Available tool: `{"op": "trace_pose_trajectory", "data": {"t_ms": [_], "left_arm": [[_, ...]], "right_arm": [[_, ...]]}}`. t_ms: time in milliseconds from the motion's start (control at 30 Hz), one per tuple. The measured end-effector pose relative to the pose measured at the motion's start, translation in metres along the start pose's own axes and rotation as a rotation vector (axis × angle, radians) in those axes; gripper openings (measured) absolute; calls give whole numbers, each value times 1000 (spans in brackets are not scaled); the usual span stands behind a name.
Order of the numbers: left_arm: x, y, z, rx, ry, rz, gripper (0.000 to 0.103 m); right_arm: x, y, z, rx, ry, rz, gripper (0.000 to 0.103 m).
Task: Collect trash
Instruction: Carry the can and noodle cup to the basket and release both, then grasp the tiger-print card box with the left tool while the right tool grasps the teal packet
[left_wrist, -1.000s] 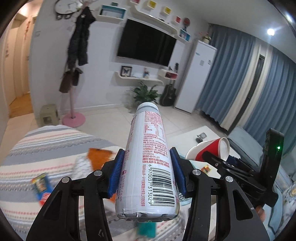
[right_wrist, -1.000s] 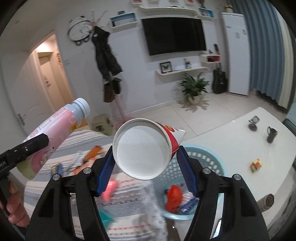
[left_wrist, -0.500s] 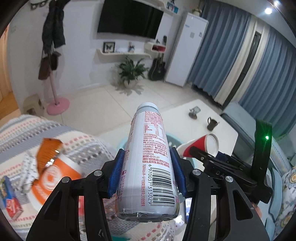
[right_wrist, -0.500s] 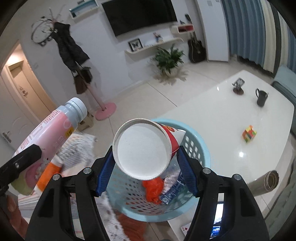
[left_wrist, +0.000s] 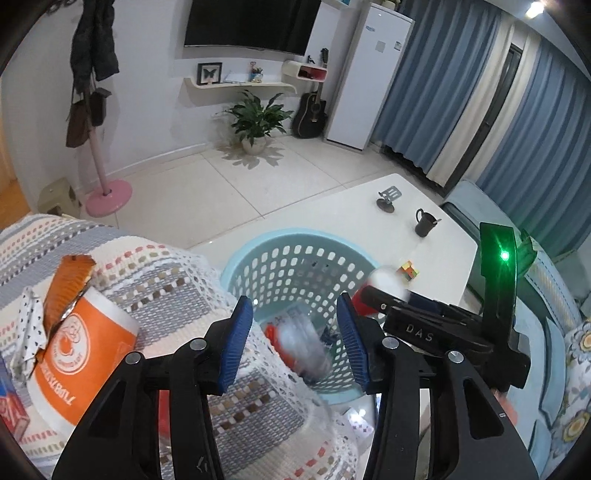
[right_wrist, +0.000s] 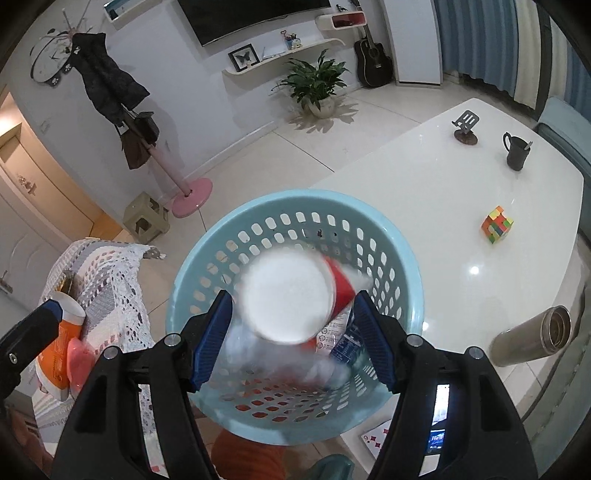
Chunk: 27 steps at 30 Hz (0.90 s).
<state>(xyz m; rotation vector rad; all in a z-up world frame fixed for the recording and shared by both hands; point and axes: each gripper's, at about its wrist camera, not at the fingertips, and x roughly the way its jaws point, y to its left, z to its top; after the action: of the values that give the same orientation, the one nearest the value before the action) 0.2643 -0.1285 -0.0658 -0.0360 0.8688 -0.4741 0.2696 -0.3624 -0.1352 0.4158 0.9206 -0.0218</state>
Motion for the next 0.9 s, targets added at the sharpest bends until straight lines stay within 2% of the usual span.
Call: {"op": "trace_pose_trajectory", "data": {"t_ms": [267, 467, 600, 800, 900], "left_arm": [[-23, 6, -10, -17, -28, 5, 46], [-51, 16, -20, -44, -67, 11, 46], [-76, 32, -26, -76, -103, 26, 46], [-123, 74, -40, -155, -183, 82, 56], [-147, 103, -52, -215, -217, 127, 59]], "right_arm": [[-14, 6, -5, -1, -11, 4, 68], [-33, 30, -12, -60, -33, 15, 68], [-55, 54, -18, -116, -65, 35, 68], [-90, 101, -39, -225, -103, 95, 68], [-99, 127, -59, -282, -82, 152, 68]]}}
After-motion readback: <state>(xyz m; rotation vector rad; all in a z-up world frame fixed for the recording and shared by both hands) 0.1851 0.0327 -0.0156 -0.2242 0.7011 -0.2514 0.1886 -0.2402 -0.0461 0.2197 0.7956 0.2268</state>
